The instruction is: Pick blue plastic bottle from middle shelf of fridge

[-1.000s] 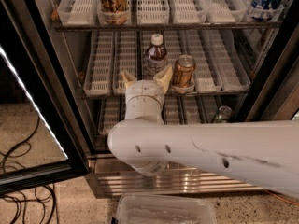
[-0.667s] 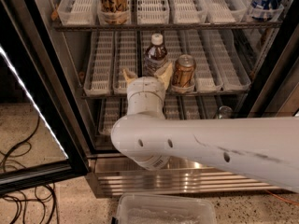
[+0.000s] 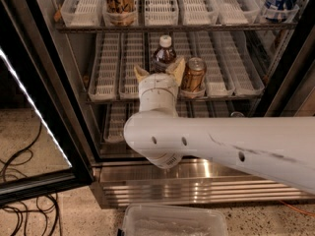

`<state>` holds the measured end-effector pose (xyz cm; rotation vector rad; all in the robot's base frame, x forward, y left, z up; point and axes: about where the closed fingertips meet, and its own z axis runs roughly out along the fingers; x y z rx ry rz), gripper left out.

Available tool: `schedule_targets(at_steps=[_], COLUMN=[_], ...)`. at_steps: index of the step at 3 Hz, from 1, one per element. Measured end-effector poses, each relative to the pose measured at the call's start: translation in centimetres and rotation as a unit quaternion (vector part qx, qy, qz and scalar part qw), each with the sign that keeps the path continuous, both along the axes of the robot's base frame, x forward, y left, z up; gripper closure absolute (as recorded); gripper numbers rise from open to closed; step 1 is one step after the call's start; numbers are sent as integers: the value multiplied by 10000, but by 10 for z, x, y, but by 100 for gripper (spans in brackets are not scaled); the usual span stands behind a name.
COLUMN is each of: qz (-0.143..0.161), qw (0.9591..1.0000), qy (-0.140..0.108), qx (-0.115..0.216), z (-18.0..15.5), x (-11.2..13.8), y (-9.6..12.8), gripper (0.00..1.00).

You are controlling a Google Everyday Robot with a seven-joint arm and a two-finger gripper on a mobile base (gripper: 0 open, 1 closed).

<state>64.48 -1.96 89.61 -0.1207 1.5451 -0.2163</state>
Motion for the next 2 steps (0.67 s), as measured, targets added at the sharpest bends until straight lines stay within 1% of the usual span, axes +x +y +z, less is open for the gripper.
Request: schedule_targets(at_steps=[1, 2], qz=[-12, 3], qw=[10000, 9999], qy=[-3, 45], qx=[-90, -151], z=[2, 0], x=[8, 16], y=[-4, -6], gripper=[20, 36])
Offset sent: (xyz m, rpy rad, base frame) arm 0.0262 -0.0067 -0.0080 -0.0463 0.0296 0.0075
